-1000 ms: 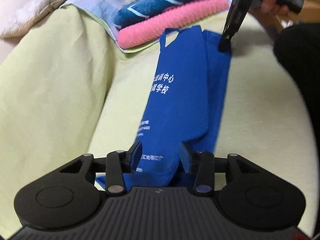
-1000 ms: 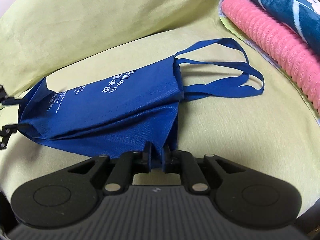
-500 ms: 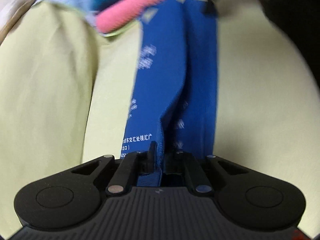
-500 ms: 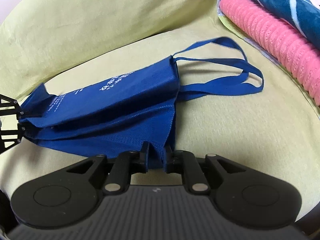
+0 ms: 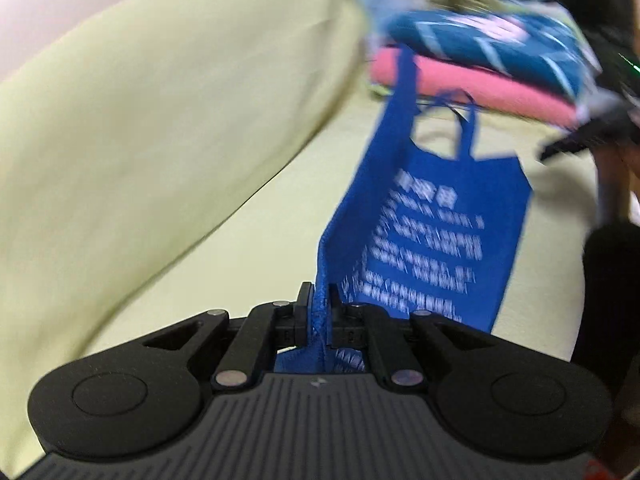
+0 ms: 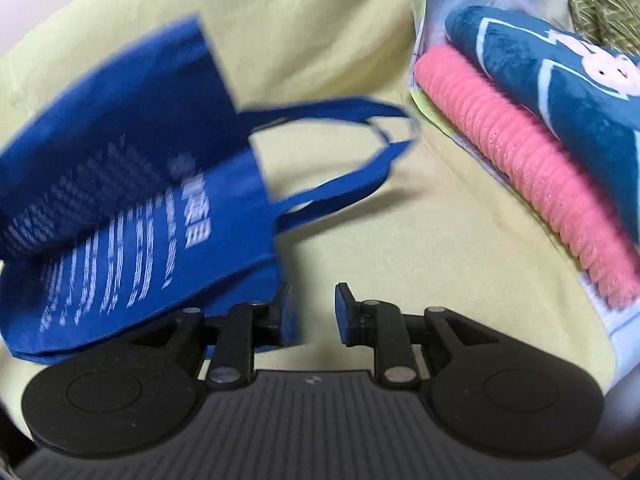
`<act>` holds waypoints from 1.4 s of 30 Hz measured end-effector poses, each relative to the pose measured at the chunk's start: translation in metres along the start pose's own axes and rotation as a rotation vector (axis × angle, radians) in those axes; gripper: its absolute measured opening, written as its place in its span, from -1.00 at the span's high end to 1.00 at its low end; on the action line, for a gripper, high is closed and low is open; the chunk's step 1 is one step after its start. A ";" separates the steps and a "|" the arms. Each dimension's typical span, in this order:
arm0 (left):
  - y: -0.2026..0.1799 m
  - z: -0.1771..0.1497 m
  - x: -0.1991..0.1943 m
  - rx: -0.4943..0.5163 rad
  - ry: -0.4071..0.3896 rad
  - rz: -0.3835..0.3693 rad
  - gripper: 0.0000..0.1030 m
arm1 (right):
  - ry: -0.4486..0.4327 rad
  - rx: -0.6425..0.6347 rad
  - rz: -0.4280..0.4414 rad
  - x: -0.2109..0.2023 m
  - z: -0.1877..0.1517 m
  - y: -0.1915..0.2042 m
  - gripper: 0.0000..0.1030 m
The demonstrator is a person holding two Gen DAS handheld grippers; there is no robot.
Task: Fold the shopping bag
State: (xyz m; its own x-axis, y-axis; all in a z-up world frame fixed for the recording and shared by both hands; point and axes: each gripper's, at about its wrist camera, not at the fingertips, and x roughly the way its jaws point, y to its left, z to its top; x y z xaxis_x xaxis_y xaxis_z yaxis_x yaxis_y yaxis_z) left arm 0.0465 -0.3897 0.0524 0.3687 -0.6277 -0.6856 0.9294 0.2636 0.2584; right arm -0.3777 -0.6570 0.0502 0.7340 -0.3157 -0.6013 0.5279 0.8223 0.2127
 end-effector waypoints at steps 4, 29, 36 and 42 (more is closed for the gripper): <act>0.038 -0.023 0.007 -0.158 0.030 -0.008 0.92 | 0.031 0.125 0.182 -0.008 -0.029 0.025 0.14; 0.156 -0.113 0.116 -0.292 0.051 0.118 0.75 | 0.201 0.255 0.366 0.063 -0.088 0.163 -0.29; 0.162 -0.125 0.098 -0.338 0.040 0.136 0.20 | 0.162 0.204 0.354 0.042 -0.083 0.168 -0.30; 0.172 -0.145 0.035 -0.414 -0.026 0.158 0.19 | 0.104 0.182 0.354 0.028 -0.074 0.166 -0.45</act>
State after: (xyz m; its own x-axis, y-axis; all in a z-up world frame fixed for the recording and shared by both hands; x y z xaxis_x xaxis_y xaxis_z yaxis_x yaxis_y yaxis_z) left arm 0.2162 -0.2601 -0.0258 0.5111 -0.5732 -0.6405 0.7778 0.6256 0.0608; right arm -0.3012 -0.4938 0.0114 0.8419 0.0293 -0.5389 0.3239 0.7713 0.5479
